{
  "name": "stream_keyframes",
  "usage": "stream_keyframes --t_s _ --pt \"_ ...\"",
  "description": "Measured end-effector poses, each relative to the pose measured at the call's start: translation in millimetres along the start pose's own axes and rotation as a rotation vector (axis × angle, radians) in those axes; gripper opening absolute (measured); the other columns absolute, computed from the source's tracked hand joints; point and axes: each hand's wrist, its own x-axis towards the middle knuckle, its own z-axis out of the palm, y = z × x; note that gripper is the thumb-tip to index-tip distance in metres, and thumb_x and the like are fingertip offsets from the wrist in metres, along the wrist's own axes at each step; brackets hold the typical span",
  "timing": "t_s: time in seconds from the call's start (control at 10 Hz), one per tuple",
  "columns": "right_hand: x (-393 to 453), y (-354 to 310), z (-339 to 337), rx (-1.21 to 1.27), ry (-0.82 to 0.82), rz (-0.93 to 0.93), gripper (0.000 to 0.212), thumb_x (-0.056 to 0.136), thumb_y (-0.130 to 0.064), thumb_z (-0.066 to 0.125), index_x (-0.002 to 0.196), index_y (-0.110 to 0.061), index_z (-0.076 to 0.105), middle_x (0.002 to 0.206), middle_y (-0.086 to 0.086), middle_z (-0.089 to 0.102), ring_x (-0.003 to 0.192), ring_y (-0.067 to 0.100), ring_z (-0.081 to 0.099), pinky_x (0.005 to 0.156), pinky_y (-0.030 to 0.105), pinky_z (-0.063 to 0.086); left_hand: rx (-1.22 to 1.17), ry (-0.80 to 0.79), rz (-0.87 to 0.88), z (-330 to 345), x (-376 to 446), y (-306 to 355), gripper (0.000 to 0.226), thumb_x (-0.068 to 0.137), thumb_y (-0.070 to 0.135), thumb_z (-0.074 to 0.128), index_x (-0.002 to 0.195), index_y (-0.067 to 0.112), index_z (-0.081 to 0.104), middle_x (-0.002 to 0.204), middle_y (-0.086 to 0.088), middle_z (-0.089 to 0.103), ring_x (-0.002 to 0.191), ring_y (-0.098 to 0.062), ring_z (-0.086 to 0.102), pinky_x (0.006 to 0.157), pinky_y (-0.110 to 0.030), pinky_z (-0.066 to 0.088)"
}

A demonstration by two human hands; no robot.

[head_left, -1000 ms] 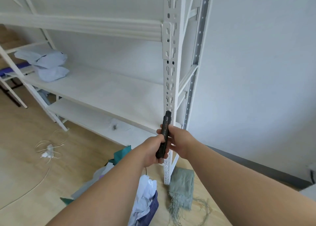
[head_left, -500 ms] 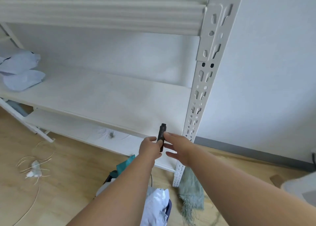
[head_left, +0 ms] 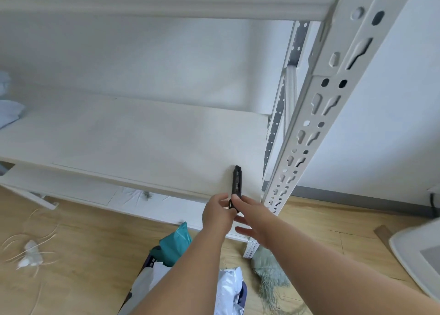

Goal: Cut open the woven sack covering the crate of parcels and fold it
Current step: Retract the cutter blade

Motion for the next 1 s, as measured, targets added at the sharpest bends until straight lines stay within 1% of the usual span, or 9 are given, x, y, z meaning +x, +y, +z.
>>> stream_keyframes --t_s 0.1,0.2,0.4,0.5,0.6,0.7,0.8,0.9,1.0 --pt "3.9 2.1 3.4 -0.049 0.020 0.031 0.042 0.092 -0.038 0.056 0.127 -0.015 0.054 0.121 0.003 0.061 0.111 0.019 0.062 0.092 0.034 0.054 0.009 0.013 -0.020 0.7 3.9 -2.4 0.028 0.081 0.003 0.060 0.090 0.028 0.067 0.092 0.008 0.070 0.090 -0.018 0.068 0.086 -0.039 0.056" --pt "9.4 3.9 3.9 -0.009 0.016 0.006 0.034 0.094 -0.035 0.056 0.117 -0.012 0.063 0.120 0.010 0.063 0.114 0.021 0.060 0.095 0.033 0.052 0.035 -0.003 -0.028 1.4 6.7 -0.9 0.028 0.082 0.006 0.058 0.080 0.033 0.063 0.086 0.013 0.069 0.087 -0.016 0.067 0.084 -0.039 0.057" --pt "23.8 -2.6 0.4 -0.024 0.031 -0.052 0.035 0.093 -0.038 0.056 0.115 -0.011 0.064 0.119 0.013 0.065 0.111 0.023 0.061 0.102 0.033 0.047 0.042 -0.059 0.029 3.1 17.1 4.4 0.021 0.087 0.010 0.057 0.101 0.026 0.061 0.106 0.005 0.066 0.103 -0.020 0.064 0.094 -0.039 0.051" --pt "27.7 -4.9 0.3 -0.068 0.043 -0.046 0.039 0.090 -0.042 0.058 0.112 -0.010 0.065 0.122 0.017 0.064 0.115 0.029 0.060 0.107 0.043 0.042 0.100 -0.042 0.068 4.6 20.2 7.1 0.022 0.088 0.011 0.052 0.083 0.031 0.058 0.091 0.006 0.064 0.094 -0.022 0.065 0.084 -0.032 0.051" --pt "29.4 -9.6 -1.1 -0.064 0.028 -0.063 0.040 0.091 -0.042 0.058 0.117 -0.011 0.063 0.129 0.017 0.059 0.127 0.032 0.050 0.109 0.043 0.040 0.147 -0.062 0.106 4.7 18.9 11.5 0.015 0.090 0.016 0.050 0.091 0.026 0.061 0.091 0.005 0.062 0.088 -0.019 0.059 0.071 -0.026 0.043" --pt "29.4 -10.8 -3.7 0.017 -0.035 -0.063 0.055 0.094 -0.038 0.057 0.141 -0.012 0.046 0.141 0.008 0.052 0.129 0.021 0.049 0.112 0.035 0.037 0.069 -0.129 0.122 5.3 17.6 11.9 0.020 0.091 0.012 0.048 0.093 0.030 0.057 0.094 0.007 0.061 0.091 -0.015 0.057 0.066 -0.019 0.042" --pt "22.1 -11.0 -6.8 -0.017 -0.051 -0.050 0.059 0.095 -0.038 0.055 0.147 -0.017 0.037 0.148 0.001 0.044 0.136 0.015 0.040 0.114 0.034 0.032 0.069 -0.167 0.149 4.4 13.0 14.8 0.031 0.091 0.007 0.049 0.121 0.011 0.055 0.121 -0.008 0.061 0.116 -0.026 0.057 0.089 -0.031 0.047" --pt "14.0 -2.3 -10.4 -0.003 -0.059 -0.052 0.059 0.095 -0.039 0.055 0.148 -0.020 0.036 0.150 -0.001 0.040 0.139 0.015 0.035 0.115 0.035 0.030 0.051 -0.150 0.143 5.5 5.2 7.6 0.044 0.092 0.008 0.050 0.136 0.005 0.045 0.138 -0.011 0.051 0.127 -0.030 0.050 0.099 -0.037 0.044" --pt "-1.8 3.0 -10.6 -0.105 -0.022 -0.084 0.053 0.095 -0.039 0.055 0.144 -0.021 0.043 0.146 0.002 0.045 0.135 0.021 0.040 0.112 0.038 0.035 0.048 -0.068 0.130 -1.4 -5.7 5.1 0.045 0.095 0.015 0.053 0.139 0.016 0.046 0.142 -0.001 0.048 0.127 -0.021 0.049 0.096 -0.025 0.038"
